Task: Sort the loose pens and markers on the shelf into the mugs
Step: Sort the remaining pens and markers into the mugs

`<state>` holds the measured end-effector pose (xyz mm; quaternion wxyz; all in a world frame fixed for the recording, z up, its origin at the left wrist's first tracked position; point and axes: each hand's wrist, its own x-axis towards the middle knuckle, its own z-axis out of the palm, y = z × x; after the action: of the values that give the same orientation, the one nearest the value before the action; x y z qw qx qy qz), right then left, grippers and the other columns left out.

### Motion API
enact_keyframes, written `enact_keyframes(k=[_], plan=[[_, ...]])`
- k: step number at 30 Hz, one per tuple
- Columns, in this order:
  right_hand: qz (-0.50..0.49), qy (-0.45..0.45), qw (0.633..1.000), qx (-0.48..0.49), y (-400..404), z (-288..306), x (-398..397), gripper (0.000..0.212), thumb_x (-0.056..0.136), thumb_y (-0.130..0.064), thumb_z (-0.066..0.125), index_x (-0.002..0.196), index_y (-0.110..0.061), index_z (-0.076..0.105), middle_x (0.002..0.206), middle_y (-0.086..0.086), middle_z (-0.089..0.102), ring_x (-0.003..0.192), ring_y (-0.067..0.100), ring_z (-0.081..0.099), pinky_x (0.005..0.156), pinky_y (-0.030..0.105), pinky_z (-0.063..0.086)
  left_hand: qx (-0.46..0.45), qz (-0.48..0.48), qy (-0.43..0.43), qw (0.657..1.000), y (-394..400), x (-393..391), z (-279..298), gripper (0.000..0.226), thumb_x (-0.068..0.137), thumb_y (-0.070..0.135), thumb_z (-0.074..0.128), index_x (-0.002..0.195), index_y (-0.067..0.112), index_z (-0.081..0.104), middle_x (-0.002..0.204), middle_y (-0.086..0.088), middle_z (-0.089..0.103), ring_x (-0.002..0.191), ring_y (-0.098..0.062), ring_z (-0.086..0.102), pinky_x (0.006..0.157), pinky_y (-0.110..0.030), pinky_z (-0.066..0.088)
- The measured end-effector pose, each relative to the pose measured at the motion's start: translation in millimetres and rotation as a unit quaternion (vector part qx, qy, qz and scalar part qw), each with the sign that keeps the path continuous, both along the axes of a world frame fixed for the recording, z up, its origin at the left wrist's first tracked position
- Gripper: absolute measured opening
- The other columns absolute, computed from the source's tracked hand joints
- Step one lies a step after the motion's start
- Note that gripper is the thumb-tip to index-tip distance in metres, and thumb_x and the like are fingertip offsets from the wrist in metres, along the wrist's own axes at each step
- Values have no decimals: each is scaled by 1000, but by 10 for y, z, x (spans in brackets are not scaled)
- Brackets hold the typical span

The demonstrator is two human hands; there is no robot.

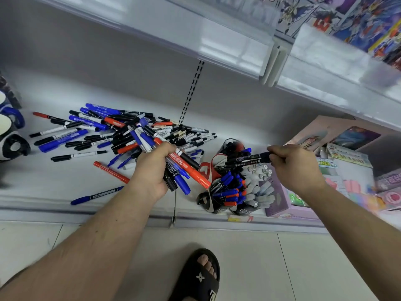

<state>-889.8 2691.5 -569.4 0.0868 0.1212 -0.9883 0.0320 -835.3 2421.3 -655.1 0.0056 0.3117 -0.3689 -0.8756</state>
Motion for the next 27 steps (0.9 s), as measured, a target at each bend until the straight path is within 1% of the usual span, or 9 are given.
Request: enact_keyframes(k=[5, 9, 12, 18, 20, 22, 25, 26, 27], plan=[[42, -53, 997, 31, -43, -87, 149, 25, 97, -14, 58, 118, -14, 72, 100, 15, 72, 88, 32, 64, 67, 23, 29, -4, -13, 0, 1000, 38, -3, -21, 8, 85, 8, 64, 81, 12, 58, 69, -7, 63, 57, -19, 65, 59, -33, 58], [38, -52, 998, 12, -54, -152, 150, 27, 97, -15, 58, 121, -13, 71, 104, 13, 72, 90, 30, 65, 67, 18, 27, 1, -17, 3, 1000, 54, 11, -20, 8, 85, 8, 65, 83, 12, 58, 65, -5, 62, 55, -18, 65, 59, -33, 57], [40, -55, 997, 25, -54, -169, 164, 26, 97, -16, 58, 118, -16, 72, 98, 12, 72, 88, 31, 64, 66, 21, 27, 1, -22, 7, 1000, 43, 21, -32, 7, 86, 7, 65, 85, 11, 59, 67, -5, 64, 56, -18, 66, 56, -33, 57], [19, -93, 995, 30, -50, -201, 163, 27, 99, -16, 56, 121, -11, 70, 100, 15, 71, 90, 33, 64, 75, 27, 43, 6, -28, 8, 1000, 16, 28, -43, 6, 85, 7, 65, 85, 11, 60, 69, -6, 66, 57, -18, 67, 56, -32, 56], [4, -117, 993, 25, -88, -270, 129, 22, 99, -14, 54, 110, -5, 71, 93, 17, 70, 86, 34, 64, 75, 31, 49, 3, -29, 8, 1000, 16, 31, -36, 7, 86, 7, 65, 84, 12, 60, 65, -4, 65, 57, -18, 67, 55, -32, 56], [4, -139, 989, 45, -175, -404, 93, 19, 98, -12, 52, 94, -6, 70, 81, 13, 65, 79, 33, 61, 71, 33, 50, 4, -33, 8, 999, 19, 44, -25, 6, 86, 8, 66, 84, 12, 61, 67, -5, 67, 58, -19, 68, 56, -32, 56], [18, -162, 981, 100, -340, -720, 60, 31, 96, -8, 49, 66, -15, 49, 66, 2, 48, 70, 26, 52, 58, 30, 40, 2, -42, 2, 999, 8, 75, -12, 5, 86, 9, 67, 86, 12, 63, 70, -5, 69, 59, -19, 69, 57, -31, 55], [26, -174, 978, 114, -391, -834, 58, 34, 96, -7, 48, 64, -18, 45, 67, 0, 43, 71, 26, 52, 57, 28, 38, 1, -45, 3, 999, -3, 86, -7, 4, 86, 9, 67, 86, 12, 63, 69, -5, 68, 59, -18, 69, 57, -31, 55], [31, -182, 974, 133, -450, -931, 65, 28, 95, -6, 48, 69, -16, 52, 72, 1, 45, 75, 27, 55, 59, 27, 39, 2, -52, 5, 999, -19, 101, -2, 4, 87, 9, 66, 86, 12, 63, 69, -5, 68, 60, -19, 68, 59, -31, 55]])
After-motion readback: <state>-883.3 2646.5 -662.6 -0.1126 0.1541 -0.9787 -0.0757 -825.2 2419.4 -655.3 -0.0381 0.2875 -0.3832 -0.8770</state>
